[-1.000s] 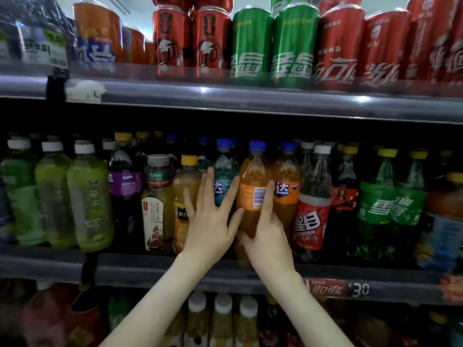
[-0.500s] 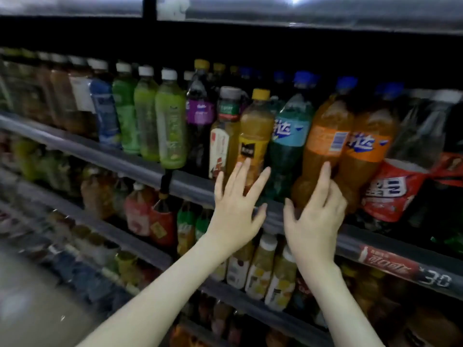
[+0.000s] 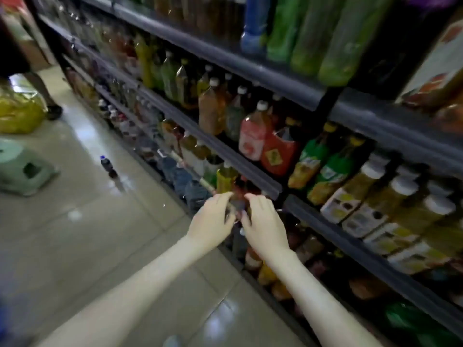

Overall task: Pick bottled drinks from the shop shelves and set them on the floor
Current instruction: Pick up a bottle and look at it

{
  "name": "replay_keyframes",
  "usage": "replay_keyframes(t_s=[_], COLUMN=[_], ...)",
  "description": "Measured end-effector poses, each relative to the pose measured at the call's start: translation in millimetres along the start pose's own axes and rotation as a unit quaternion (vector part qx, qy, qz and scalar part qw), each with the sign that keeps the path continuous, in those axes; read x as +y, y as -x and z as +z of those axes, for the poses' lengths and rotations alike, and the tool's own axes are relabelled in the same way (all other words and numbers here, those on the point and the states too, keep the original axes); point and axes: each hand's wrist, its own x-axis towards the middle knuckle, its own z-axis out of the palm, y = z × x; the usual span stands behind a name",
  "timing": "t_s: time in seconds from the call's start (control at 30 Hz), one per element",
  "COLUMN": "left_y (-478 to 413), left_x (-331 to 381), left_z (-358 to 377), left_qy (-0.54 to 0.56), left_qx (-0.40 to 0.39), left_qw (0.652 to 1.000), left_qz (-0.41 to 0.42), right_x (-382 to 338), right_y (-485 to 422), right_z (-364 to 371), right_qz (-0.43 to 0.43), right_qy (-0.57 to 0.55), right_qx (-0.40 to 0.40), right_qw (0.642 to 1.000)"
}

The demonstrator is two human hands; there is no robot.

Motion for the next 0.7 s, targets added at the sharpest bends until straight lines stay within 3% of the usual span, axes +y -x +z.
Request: replay_keyframes(t_s=[0.4,0.7], left_y=[4.2,-108.4], left_x=[-267.4,-423.2], left_z=[-111.2,-142.1], left_qy=[-0.088,-0.062], left_qx=[-0.083,-0.088], left_qw=[0.961,0.943], left_qz=[-0.249,-0.315], right_x=[-162.7,-207.8], right_y=[-145.6,-312.7], right_z=[201.5,319.7], right_qz=[0.01,-0.001], right_qy=[-0.021,-0.009], right_qx=[-0.192,-0.272], right_qw=[0.981,0.962])
